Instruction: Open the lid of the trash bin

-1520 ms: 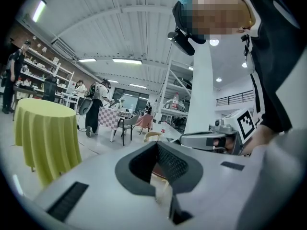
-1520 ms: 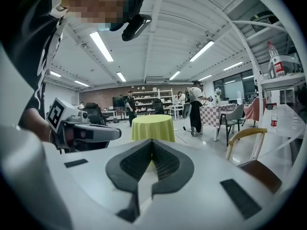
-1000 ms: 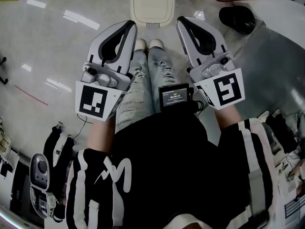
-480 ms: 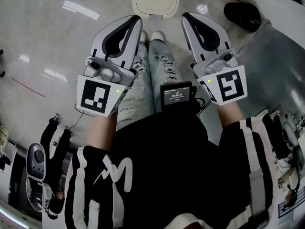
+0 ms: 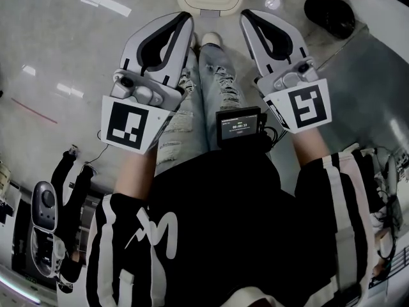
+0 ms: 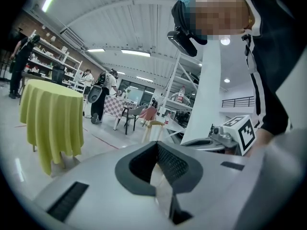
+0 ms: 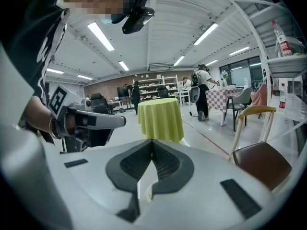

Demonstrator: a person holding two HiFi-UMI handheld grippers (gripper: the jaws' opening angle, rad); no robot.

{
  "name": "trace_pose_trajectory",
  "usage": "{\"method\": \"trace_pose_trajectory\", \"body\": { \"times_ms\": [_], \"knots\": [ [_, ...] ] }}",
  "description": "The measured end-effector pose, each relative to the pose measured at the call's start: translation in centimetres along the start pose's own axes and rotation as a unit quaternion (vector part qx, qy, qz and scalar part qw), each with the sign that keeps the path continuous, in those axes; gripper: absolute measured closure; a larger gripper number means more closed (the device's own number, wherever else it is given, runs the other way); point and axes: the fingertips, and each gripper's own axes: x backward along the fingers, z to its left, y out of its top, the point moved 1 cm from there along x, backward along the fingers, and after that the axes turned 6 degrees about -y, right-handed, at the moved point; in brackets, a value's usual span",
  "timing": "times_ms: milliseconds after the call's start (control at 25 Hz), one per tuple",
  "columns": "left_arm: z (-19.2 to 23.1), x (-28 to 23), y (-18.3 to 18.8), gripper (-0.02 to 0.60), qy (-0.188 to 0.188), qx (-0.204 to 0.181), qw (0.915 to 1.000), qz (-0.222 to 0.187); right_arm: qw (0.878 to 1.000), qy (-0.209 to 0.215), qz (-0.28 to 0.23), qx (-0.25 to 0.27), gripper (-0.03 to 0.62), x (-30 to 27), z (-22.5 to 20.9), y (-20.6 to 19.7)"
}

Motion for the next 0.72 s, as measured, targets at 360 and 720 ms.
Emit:
{"method": "trace_pose_trajectory", "body": {
  "times_ms": [360, 720],
  "knots": [
    [0.9, -0.1, -0.3, 0.574, 0.001, 0.015, 0.9999, 0.008, 0.999, 0.025, 0.009, 0.036, 0.583, -2.3, 1.3, -0.9],
    [0.9, -1.0, -0.8, 0.574, -0.003, 0.022, 0.9997, 0.010, 0.997, 0.040, 0.035, 0.058, 0.583, -3.9, 1.6, -3.8]
  ]
}}
